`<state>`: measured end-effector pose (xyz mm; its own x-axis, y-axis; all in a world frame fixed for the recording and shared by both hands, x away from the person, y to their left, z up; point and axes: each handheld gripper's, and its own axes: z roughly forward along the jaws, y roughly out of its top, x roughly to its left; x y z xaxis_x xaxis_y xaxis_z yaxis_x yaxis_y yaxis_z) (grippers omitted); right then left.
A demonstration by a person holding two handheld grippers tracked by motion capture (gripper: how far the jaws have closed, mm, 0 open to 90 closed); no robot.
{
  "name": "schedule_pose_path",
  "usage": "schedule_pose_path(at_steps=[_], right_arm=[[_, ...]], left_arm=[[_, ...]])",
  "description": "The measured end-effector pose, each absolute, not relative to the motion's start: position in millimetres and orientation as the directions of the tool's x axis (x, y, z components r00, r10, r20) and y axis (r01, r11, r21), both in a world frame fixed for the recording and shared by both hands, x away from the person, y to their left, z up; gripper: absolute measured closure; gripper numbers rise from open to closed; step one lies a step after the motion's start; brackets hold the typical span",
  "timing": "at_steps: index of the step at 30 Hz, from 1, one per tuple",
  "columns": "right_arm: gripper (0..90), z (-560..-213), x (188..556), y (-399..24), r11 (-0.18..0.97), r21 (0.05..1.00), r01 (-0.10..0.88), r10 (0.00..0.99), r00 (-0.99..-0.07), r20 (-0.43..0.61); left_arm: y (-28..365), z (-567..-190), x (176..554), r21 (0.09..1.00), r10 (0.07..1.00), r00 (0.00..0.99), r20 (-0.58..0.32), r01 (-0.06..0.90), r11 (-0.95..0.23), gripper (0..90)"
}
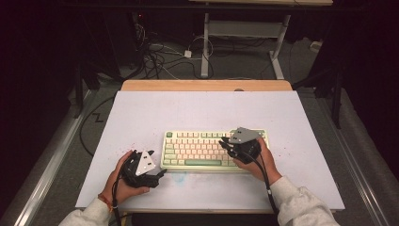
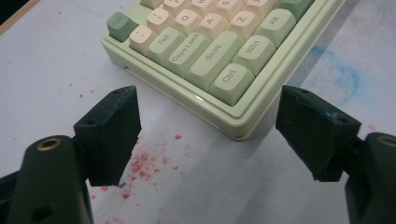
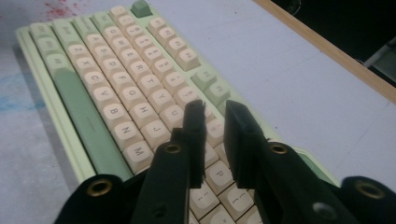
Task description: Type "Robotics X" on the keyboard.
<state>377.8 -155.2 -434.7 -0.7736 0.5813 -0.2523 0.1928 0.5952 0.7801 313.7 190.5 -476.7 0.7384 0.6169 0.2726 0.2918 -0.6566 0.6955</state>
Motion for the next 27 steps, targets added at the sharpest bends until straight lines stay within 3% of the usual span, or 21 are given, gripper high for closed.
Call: schedule_pose_path(at_steps=[4, 9, 19, 24, 27], right_arm=[[53.5, -428, 369, -165, 0.556, 0.814, 0.167, 0.586, -0.774, -0.242], [38.9, -421, 359, -180, 0.518, 0.843, 0.148, 0.625, -0.738, -0.254], [27.0, -420, 342, -204, 0.476, 0.869, 0.134, 0.695, -0.663, -0.279], [25.9, -424, 333, -217, 0.478, 0.868, 0.134, 0.710, -0.640, -0.292], [25.9, -428, 327, -225, 0.477, 0.869, 0.134, 0.718, -0.629, -0.297]], left_arm=[[190, -476, 314, 0.694, 0.613, 0.742, 0.272, 0.290, -0.659, 22.3], [189, -476, 314, 0.691, 0.611, 0.743, 0.274, 0.289, -0.662, 22.4], [191, -474, 313, 0.702, 0.607, 0.747, 0.271, 0.278, -0.655, 21.3], [192, -472, 313, 0.708, 0.613, 0.744, 0.266, 0.281, -0.648, 21.8], [192, -471, 313, 0.709, 0.617, 0.746, 0.251, 0.292, -0.641, 26.9]])
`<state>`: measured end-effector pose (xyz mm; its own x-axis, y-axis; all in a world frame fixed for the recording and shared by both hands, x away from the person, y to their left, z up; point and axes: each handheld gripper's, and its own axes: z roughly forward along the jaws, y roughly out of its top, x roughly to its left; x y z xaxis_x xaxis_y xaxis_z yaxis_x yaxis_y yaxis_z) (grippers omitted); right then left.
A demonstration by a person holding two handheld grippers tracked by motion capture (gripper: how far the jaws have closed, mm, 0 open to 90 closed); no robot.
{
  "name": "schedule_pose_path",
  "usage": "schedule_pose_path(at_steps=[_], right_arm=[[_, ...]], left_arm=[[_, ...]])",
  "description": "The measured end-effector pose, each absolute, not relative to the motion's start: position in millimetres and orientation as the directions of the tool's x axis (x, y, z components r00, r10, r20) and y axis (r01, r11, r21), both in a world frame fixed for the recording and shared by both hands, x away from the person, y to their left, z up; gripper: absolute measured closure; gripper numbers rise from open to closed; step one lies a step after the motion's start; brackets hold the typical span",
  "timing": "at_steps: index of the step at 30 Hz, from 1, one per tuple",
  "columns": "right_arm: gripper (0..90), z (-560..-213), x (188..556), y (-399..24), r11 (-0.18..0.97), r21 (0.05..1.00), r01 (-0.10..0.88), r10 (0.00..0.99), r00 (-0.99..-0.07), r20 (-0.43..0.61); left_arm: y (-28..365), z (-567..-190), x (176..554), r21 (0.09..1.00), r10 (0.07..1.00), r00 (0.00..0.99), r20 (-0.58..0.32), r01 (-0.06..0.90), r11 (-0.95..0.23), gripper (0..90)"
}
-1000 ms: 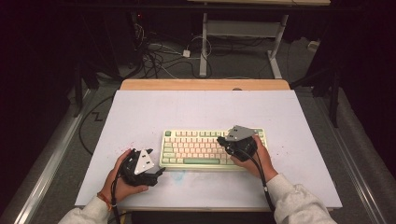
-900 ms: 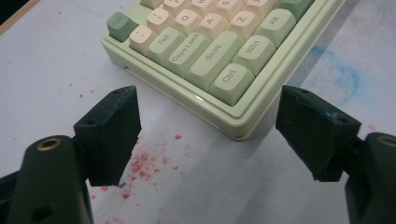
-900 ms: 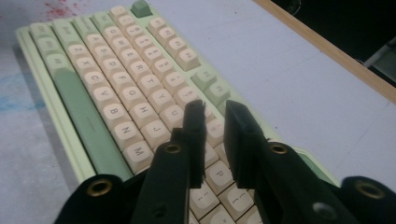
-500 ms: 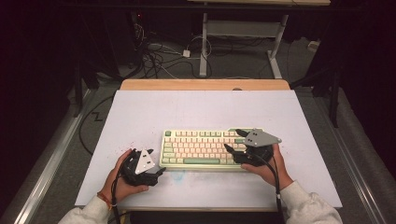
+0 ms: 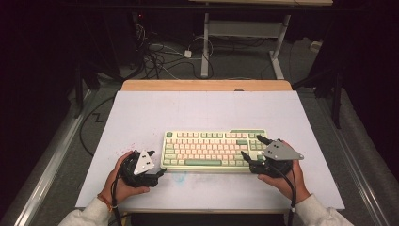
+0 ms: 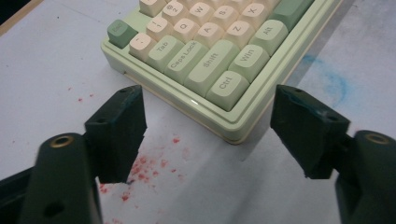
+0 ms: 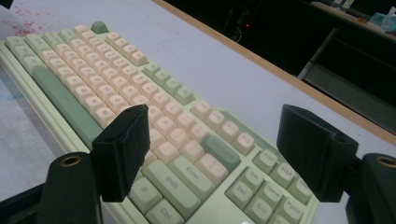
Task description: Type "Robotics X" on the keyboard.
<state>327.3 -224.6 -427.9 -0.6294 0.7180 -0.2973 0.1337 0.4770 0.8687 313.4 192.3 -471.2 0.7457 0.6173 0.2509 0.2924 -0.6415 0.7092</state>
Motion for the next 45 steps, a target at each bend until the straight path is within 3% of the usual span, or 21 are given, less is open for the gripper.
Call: schedule_pose_path(at_steps=[9, 19, 24, 34, 45], right_arm=[[25.2, -444, 311, -244, 0.470, 0.868, 0.159, 0.737, -0.612, -0.287], [25.3, -454, 304, -246, 0.484, 0.856, 0.179, 0.735, -0.615, -0.287], [25.5, -457, 306, -244, 0.498, 0.846, 0.192, 0.725, -0.626, -0.285], [25.8, -461, 308, -240, 0.513, 0.835, 0.199, 0.713, -0.641, -0.285], [26.2, -464, 310, -239, 0.527, 0.824, 0.208, 0.704, -0.650, -0.286]], left_arm=[[194, -467, 317, 0.728, 0.630, 0.751, 0.199, 0.317, -0.608, 38.3], [183, -455, 326, 0.753, 0.586, 0.799, 0.137, 0.300, -0.586, 66.8], [167, -448, 333, 0.750, 0.541, 0.830, 0.136, 0.270, -0.604, 86.8], [135, -441, 349, 0.731, 0.488, 0.867, 0.100, 0.269, -0.627, 87.5], [89, -441, 367, 0.694, 0.424, 0.896, 0.130, 0.224, -0.685, 87.4]])
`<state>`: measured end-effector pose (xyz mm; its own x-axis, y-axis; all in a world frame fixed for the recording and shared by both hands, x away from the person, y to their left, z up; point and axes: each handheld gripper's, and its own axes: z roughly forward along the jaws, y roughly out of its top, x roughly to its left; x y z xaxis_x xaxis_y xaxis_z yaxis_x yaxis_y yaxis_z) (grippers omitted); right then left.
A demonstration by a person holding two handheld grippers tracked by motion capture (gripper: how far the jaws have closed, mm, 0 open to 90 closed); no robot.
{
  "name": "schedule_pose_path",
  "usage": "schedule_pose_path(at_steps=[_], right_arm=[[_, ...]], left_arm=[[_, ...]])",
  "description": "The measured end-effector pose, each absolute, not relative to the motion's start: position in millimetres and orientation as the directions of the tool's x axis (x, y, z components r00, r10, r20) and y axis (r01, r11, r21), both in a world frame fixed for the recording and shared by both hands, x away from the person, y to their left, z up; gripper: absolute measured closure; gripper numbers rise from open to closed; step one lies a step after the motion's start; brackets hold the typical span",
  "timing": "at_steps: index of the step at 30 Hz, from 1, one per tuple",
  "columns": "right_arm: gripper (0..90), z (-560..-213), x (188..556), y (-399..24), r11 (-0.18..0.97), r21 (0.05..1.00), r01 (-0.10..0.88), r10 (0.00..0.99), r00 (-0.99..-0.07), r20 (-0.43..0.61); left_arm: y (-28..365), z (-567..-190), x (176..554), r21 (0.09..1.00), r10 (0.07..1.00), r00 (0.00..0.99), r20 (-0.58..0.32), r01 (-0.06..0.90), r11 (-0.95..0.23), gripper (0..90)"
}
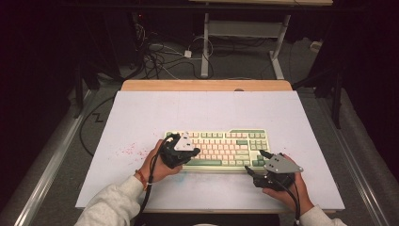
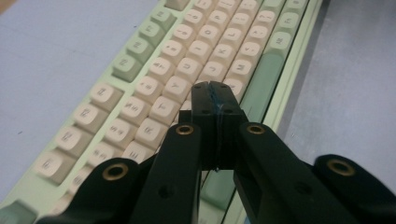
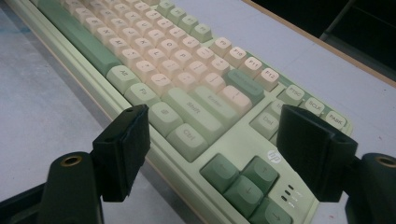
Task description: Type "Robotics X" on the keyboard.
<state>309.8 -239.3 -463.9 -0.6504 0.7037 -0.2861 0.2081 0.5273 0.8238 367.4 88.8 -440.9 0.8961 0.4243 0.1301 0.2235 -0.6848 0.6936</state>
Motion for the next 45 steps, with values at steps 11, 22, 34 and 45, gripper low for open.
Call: schedule_pose_path(at_steps=[11, 22, 34, 45], right_arm=[[26.5, -465, 310, -239, 0.536, 0.819, 0.207, 0.694, -0.661, -0.287], [26.7, -466, 311, -239, 0.540, 0.816, 0.208, 0.691, -0.663, -0.289], [27.4, -466, 311, -240, 0.548, 0.807, 0.220, 0.695, -0.656, -0.293], [27.4, -466, 312, -240, 0.550, 0.805, 0.222, 0.694, -0.658, -0.293]], left_arm=[[69, -451, 379, 0.656, 0.398, 0.909, 0.125, 0.226, -0.720, 85.7], [64, -454, 379, 0.635, 0.383, 0.914, 0.135, 0.217, -0.742, 85.4], [64, -452, 376, 0.623, 0.382, 0.908, 0.170, 0.202, -0.756, 85.8], [70, -443, 372, 0.650, 0.393, 0.897, 0.204, 0.176, -0.739, 83.5]])
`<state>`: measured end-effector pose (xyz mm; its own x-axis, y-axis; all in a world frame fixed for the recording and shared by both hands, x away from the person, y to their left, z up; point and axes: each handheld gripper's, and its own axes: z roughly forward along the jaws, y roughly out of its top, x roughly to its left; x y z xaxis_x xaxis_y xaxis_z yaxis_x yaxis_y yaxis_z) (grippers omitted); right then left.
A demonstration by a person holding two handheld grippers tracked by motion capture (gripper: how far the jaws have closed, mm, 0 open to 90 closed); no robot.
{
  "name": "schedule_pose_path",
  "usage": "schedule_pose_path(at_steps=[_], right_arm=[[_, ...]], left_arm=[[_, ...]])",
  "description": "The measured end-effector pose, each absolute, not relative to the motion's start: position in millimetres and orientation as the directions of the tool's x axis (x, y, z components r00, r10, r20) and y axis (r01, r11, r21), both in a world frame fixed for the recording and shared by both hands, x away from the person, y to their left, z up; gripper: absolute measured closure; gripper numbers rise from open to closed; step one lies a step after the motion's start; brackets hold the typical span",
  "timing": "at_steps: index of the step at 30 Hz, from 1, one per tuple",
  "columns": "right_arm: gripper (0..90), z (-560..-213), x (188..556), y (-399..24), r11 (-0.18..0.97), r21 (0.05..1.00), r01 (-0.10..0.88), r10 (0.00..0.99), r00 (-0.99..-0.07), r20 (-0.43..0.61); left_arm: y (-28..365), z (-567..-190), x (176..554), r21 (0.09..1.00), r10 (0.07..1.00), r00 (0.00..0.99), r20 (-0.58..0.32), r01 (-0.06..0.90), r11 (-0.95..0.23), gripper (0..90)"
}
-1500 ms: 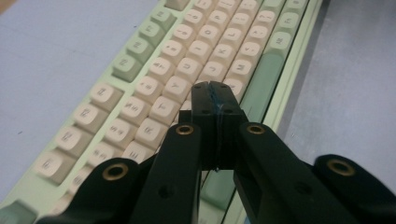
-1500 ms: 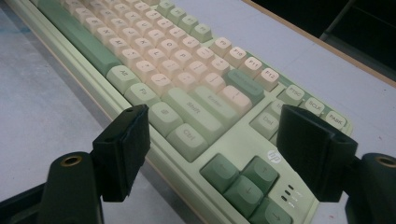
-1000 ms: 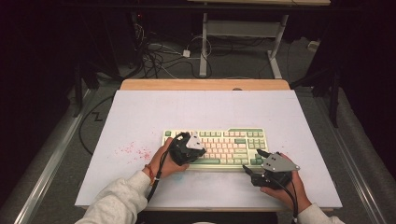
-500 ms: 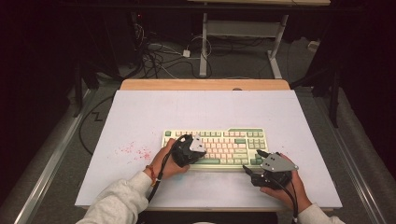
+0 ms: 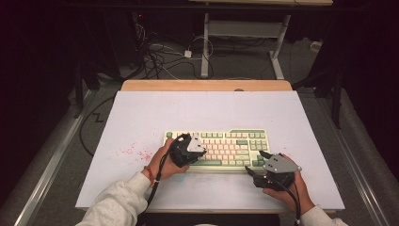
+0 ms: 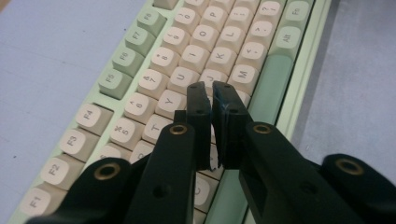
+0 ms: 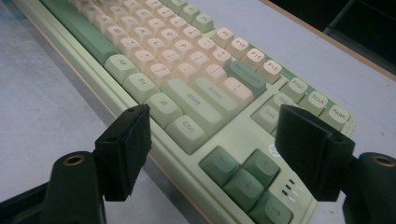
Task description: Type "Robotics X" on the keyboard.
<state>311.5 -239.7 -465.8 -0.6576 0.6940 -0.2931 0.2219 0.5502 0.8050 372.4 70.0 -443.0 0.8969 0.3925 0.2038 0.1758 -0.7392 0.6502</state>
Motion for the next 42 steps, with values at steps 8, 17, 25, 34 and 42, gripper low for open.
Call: schedule_pose_path(at_steps=[8, 17, 25, 34, 42], right_arm=[[27.4, -466, 312, -240, 0.554, 0.802, 0.223, 0.697, -0.651, -0.300], [27.4, -465, 312, -240, 0.555, 0.802, 0.223, 0.697, -0.651, -0.301], [27.9, -465, 311, -240, 0.550, 0.804, 0.225, 0.701, -0.648, -0.298], [27.7, -465, 311, -239, 0.551, 0.803, 0.226, 0.698, -0.652, -0.296], [27.9, -465, 312, -238, 0.546, 0.806, 0.229, 0.701, -0.652, -0.290]], left_arm=[[76, -439, 371, 0.661, 0.411, 0.880, 0.239, 0.163, -0.733, 79.6], [86, -436, 368, 0.675, 0.431, 0.855, 0.289, 0.137, -0.725, 62.8], [103, -433, 358, 0.707, 0.452, 0.827, 0.334, 0.097, -0.701, 37.3], [121, -435, 351, 0.732, 0.492, 0.801, 0.342, 0.101, -0.674, 22.2], [141, -439, 341, 0.745, 0.531, 0.765, 0.364, 0.103, -0.659, 19.9]])
